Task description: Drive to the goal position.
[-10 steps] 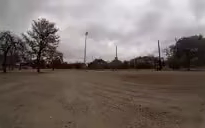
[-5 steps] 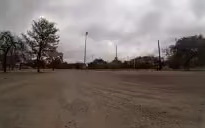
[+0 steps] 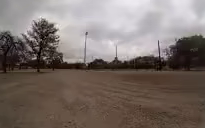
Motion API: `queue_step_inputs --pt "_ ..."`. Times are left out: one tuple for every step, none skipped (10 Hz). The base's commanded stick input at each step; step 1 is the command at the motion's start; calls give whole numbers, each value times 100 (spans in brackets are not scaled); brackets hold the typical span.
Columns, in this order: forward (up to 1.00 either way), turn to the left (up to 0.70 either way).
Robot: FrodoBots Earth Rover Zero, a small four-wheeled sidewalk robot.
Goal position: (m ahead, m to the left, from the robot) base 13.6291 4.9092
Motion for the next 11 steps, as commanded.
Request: queue_step_inputs --pt "14 -1" --pt "57 -1" --pt "70 -1" --pt "70 -1" --pt "70 -1" --pt "70 -1" --pt "70 -1" --pt "70 -1" --pt "70 -1" --pt "70 -1" --pt "70 -1"
